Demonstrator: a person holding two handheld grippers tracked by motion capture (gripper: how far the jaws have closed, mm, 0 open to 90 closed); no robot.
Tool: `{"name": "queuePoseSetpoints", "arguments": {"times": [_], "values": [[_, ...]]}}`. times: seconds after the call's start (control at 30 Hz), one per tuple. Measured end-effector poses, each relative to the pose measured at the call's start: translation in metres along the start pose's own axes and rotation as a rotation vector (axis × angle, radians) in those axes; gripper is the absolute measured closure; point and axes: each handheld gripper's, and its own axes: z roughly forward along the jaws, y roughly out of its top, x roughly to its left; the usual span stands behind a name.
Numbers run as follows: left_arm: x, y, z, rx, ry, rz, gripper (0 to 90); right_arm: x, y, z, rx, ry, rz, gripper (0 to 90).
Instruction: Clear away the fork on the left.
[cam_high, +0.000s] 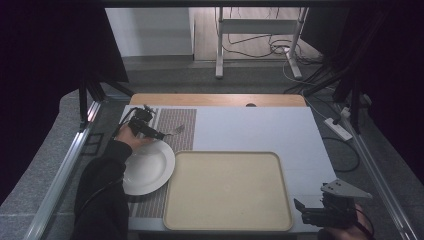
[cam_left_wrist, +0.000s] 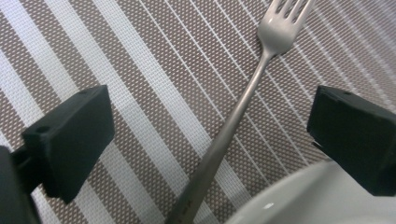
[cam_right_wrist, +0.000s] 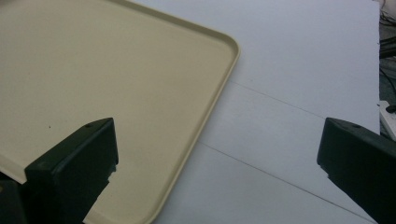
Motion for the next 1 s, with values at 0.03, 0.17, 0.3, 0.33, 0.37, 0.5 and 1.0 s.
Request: {"name": "queuePoseSetpoints", "arguments": {"times": [0.03,0.17,0.3,0.33,0.37,0.5,1.0], "values": [[-0.001,0.001,0.002,0.007,-0.002,0.003,1.6,0.0,0.0,0.0,0.0,0.0,-0.001,0.0],[-0.001,0.003,0.007,0.026,0.018,0.008,7.3,0.0,0.0,0.0,0.0,0.0,-0.001,0.0],[-0.001,0.003,0.01,0.042,0.032,0.015,17.3,0.0,0.0,0.0,0.0,0.0,-0.002,0.0],[0.0,0.002,0.009,0.038,0.029,0.018,19.9,0.0,0.0,0.0,0.0,0.0,-0.002,0.0],[0.0,0.001,0.007,0.029,0.025,0.022,23.6,0.0,0.0,0.0,-0.001,-0.001,-0.002,0.0],[0.004,-0.004,0.002,0.01,0.007,0.052,54.6,0.0,0.0,0.0,0.0,-0.001,-0.003,0.0],[0.021,-0.014,-0.012,0.001,0.033,0.069,84.1,0.0,0.0,-0.001,-0.001,-0.001,0.0,0.0]]}}
